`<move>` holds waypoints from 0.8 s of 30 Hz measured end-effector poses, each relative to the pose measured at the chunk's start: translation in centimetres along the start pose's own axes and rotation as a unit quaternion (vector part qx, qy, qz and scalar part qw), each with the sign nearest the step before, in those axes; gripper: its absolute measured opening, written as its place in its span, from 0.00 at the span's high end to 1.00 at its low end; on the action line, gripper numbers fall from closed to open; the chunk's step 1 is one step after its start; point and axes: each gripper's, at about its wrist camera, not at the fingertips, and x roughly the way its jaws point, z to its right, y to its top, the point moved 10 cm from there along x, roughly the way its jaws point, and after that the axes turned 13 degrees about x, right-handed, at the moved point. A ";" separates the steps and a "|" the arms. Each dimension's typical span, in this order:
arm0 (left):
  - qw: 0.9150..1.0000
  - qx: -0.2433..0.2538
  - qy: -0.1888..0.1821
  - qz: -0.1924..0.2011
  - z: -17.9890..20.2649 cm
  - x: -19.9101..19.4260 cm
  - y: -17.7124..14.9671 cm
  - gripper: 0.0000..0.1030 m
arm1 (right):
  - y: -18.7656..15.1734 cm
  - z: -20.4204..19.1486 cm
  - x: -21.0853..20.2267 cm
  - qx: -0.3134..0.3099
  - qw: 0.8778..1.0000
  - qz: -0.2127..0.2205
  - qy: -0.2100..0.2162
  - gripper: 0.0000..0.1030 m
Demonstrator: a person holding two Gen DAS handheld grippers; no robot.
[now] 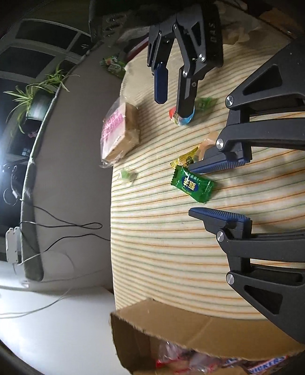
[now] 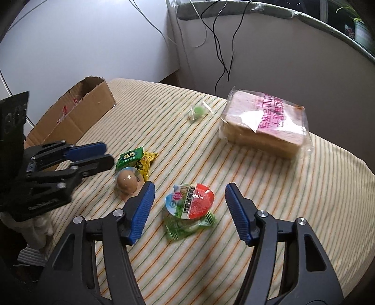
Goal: Organize snacks
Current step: 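Grasp the green wrapped candy with the left tool while the right tool grasps the red-lidded jelly cup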
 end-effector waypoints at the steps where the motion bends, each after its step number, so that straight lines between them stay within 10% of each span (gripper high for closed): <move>1: 1.000 0.003 -0.002 -0.004 0.0 0.3 0.0 0.72 | 0.0 0.0 0.2 -0.001 1.000 -0.001 0.001 0.37; 24: 0.999 0.020 0.021 -0.028 -0.6 2.7 0.2 0.78 | -1.0 -0.4 2.6 -0.019 0.999 -0.033 -0.014 0.54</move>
